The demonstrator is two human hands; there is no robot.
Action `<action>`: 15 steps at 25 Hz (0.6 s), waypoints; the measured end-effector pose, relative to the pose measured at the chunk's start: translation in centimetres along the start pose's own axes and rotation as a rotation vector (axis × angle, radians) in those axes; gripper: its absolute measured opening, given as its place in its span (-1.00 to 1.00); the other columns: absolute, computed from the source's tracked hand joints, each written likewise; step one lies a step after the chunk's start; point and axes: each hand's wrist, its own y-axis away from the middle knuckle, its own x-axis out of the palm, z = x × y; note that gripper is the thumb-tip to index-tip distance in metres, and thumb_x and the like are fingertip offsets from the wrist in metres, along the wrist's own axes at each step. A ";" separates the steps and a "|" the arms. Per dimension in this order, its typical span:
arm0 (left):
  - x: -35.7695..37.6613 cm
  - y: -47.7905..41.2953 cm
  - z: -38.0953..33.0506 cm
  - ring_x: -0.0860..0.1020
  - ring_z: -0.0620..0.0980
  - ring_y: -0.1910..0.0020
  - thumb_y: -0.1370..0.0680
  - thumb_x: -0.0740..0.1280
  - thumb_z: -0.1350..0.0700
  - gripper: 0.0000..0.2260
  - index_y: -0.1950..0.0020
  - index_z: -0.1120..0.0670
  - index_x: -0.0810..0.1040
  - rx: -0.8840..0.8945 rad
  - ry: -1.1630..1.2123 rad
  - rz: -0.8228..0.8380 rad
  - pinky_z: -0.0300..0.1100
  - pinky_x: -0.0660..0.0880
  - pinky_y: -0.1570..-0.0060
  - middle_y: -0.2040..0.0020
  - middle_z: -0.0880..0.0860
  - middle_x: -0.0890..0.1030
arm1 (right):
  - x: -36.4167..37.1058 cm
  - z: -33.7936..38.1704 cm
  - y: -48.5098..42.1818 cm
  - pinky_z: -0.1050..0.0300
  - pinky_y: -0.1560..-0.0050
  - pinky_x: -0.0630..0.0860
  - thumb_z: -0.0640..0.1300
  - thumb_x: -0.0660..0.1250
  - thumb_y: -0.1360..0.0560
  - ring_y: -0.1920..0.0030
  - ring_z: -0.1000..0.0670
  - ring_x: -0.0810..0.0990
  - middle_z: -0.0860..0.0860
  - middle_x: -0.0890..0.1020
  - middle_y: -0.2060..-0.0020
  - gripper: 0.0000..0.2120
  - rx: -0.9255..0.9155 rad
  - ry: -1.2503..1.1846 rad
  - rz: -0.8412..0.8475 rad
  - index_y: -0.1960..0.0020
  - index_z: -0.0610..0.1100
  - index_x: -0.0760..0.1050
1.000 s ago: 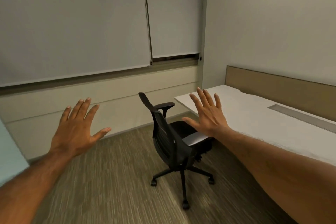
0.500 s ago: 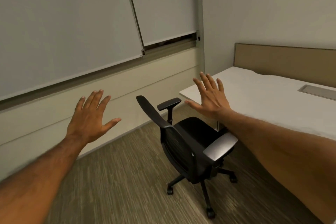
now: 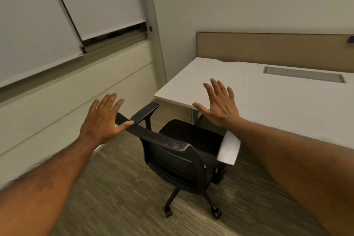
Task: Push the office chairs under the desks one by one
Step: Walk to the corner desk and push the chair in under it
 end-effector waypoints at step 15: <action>13.2 -7.0 2.9 0.32 -0.06 -0.50 -0.26 -0.17 -0.70 0.07 -0.56 -0.08 0.29 0.378 0.187 0.446 0.06 0.24 -0.50 -0.52 -0.05 0.40 | 9.7 12.9 4.0 -0.13 -0.20 0.52 0.65 0.12 -0.35 -0.22 -0.19 0.56 -0.15 0.58 -0.25 -0.01 0.367 -0.140 0.670 -0.38 -0.16 0.46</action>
